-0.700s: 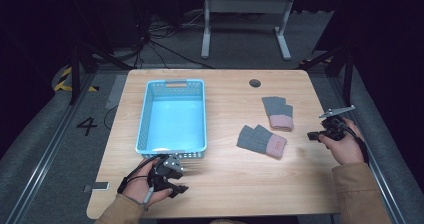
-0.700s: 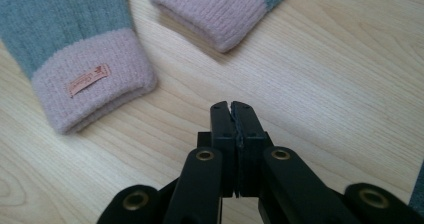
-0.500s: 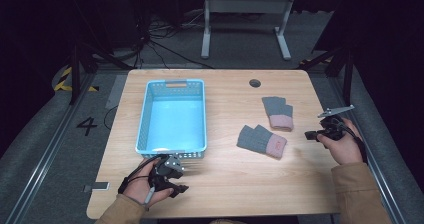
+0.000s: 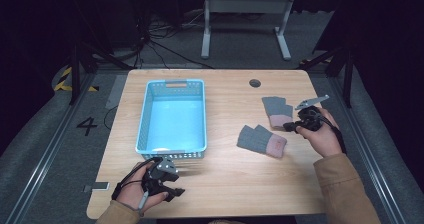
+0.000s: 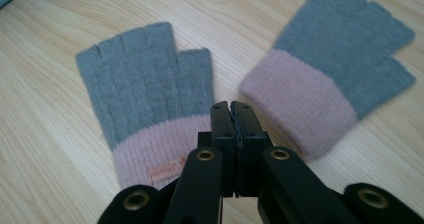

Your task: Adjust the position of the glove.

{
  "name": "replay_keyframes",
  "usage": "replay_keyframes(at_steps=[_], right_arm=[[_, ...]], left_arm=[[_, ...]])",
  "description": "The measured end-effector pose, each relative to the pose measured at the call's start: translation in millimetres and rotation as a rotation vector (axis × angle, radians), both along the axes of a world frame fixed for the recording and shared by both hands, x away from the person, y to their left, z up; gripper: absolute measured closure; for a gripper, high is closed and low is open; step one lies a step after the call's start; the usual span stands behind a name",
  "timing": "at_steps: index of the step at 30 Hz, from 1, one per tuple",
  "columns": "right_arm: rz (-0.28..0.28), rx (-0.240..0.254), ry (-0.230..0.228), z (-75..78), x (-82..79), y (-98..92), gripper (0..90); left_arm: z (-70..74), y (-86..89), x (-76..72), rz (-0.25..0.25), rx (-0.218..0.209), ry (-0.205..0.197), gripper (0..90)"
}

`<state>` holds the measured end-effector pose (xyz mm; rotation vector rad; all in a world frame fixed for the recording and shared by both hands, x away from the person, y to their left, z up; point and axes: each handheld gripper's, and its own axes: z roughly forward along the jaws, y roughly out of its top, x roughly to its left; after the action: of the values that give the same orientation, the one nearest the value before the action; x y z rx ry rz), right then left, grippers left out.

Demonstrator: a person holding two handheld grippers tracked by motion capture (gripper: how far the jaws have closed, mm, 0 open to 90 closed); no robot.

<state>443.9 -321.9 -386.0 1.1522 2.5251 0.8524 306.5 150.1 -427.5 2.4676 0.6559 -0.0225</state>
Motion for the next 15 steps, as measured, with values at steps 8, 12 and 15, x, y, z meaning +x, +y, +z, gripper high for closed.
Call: replay_keyframes(at_steps=[8, 12, 15], right_arm=[[0.04, 0.01, -0.018, -6.9, 11.0, 17.1, 90.0], [0.047, 0.041, -0.038, -11.1, 15.8, 20.7, 90.0], [0.039, 0.056, -0.053, -15.5, 18.9, 22.5, 90.0]], left_arm=[[0.0, 5.3, -5.7, 0.014, -0.005, -0.002, 48.1], [-0.6, 6.7, -7.0, 0.018, 0.0, 0.0, 47.8], [-0.8, 6.9, -7.6, 0.02, -0.001, 0.003, 47.8]])
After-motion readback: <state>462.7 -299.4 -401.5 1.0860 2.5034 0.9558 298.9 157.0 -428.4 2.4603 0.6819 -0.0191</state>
